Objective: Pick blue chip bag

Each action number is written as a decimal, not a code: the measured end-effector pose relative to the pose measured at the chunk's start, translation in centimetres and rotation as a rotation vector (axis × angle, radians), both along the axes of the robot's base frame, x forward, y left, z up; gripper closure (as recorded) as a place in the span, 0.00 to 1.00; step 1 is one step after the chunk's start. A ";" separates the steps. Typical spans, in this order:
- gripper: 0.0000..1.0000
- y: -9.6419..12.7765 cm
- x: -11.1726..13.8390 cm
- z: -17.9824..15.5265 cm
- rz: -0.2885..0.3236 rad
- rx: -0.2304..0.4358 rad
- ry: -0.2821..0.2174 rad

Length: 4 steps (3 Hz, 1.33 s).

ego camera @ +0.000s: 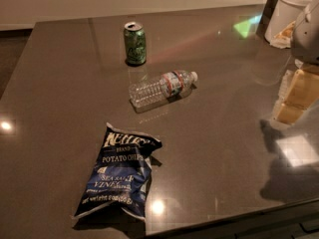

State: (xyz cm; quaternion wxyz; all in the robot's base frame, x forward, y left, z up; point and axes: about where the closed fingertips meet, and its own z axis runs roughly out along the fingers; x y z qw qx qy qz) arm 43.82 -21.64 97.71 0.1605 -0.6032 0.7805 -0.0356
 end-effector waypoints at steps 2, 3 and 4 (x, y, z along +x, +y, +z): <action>0.00 0.8 0.2 0.2 0.033 0.006 -0.007; 0.00 3.5 0.9 0.0 0.125 0.028 -0.014; 0.00 7.6 1.2 -0.7 0.252 0.050 -0.019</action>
Offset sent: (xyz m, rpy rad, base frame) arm 0.0045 0.0157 -0.0006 0.0128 0.0088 0.0761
